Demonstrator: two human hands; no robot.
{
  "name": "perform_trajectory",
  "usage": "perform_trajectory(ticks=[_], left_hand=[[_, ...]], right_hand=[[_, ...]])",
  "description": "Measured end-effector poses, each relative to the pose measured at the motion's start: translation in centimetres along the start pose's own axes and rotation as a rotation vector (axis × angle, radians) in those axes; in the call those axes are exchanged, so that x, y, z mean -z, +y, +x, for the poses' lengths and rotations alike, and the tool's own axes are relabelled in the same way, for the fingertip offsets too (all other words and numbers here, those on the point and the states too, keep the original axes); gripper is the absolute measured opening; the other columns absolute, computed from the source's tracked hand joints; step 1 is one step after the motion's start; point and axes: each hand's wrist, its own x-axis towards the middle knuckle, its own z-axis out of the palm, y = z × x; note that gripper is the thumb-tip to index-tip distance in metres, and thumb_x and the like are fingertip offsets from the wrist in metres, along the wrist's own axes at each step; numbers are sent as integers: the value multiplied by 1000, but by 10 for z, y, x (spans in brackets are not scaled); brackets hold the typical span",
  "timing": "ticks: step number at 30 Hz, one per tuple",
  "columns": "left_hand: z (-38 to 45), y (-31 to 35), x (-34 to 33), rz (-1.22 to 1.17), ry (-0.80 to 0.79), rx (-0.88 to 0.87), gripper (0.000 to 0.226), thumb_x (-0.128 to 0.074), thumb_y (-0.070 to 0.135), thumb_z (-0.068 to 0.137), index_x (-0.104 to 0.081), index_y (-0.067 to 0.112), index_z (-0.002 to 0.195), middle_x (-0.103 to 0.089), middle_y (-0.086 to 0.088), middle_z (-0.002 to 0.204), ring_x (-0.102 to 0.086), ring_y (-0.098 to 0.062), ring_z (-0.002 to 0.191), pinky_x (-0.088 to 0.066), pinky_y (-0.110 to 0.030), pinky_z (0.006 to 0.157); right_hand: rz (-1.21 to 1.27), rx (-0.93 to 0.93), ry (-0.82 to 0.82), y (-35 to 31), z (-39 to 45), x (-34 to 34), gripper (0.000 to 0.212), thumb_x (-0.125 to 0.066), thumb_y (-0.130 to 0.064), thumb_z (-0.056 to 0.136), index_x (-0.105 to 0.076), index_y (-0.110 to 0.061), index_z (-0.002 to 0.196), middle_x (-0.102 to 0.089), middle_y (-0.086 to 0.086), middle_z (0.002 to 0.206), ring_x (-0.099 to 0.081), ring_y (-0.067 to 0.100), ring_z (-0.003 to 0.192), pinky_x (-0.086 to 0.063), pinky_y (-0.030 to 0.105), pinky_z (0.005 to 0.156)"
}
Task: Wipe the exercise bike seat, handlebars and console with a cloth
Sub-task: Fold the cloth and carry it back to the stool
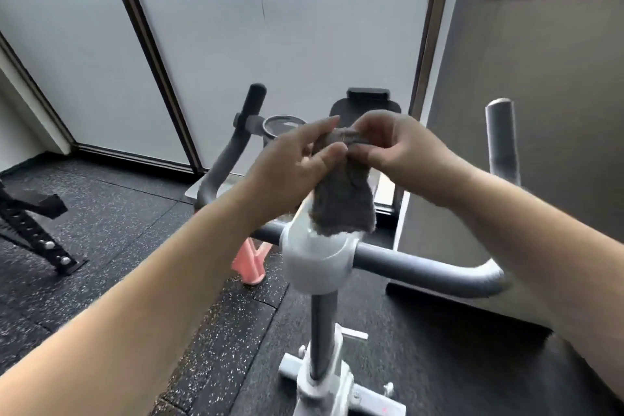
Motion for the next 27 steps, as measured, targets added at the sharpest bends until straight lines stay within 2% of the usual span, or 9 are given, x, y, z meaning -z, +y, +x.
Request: perform_trajectory(ticks=[3,7,11,15,17,21,23,25,27], left_hand=[[-3,25,-9,-6,32,-2,38,-65,32,83,-61,29,121,-70,2,104,-66,-11,96,-52,-37,93],[-14,59,-33,103,101,-45,21,-74,25,76,-68,31,95,-66,9,83,-63,-10,79,-52,-20,74],[-34,91,-61,56,155,-27,18,-79,24,70,-71,27,87,-71,4,81,-66,-18,83,-55,-35,80],[-59,110,-86,81,186,-7,25,-80,26,69,-74,24,93,-70,8,80,-65,-11,81,-53,-23,78],[-73,120,-92,66,166,1,25,-81,26,68,-74,22,92,-69,8,80,-64,-9,79,-51,-19,77],[-101,140,-96,-93,53,61,15,-77,16,73,-71,11,86,-64,11,64,-57,0,62,-49,-13,64],[-115,147,-95,-193,-15,104,5,-72,15,78,-68,14,81,-63,8,63,-58,-7,66,-52,-25,68],[-131,148,-95,-177,-82,103,6,-69,20,82,-66,18,77,-61,-1,74,-59,-21,78,-53,-38,77],[-152,151,-99,-187,-122,90,9,-66,19,85,-63,18,76,-59,-4,76,-57,-21,79,-54,-40,77]], right_hand=[[3,20,84,-1,-24,27,18,-62,-6,84,-58,-23,82,-61,-4,75,-58,10,74,-48,29,75],[-49,33,130,-1,-61,58,15,-65,-14,81,-58,-27,80,-58,-8,66,-53,9,64,-44,29,67],[-60,16,135,-1,-109,83,15,-66,-15,84,-56,-26,84,-61,-1,72,-56,12,68,-49,31,70],[-79,-36,80,-1,-158,100,21,-68,-17,84,-60,-20,103,-63,-8,76,-61,4,68,-51,21,67],[-116,-79,47,-2,-178,108,27,-69,-18,83,-63,-15,109,-68,-4,83,-64,5,73,-55,26,75],[-165,-144,6,-14,-219,117,13,-71,-19,81,-70,-10,90,-71,4,81,-65,16,77,-52,48,89],[-164,-137,20,-21,-240,117,4,-70,-17,80,-69,-14,84,-69,4,80,-64,15,78,-51,48,92],[-165,-131,59,-27,-262,114,5,-67,-11,82,-68,-17,83,-68,5,81,-63,15,79,-51,45,93],[-182,-146,97,-32,-285,106,5,-65,-10,84,-67,-14,86,-69,12,82,-62,15,78,-51,41,89]])
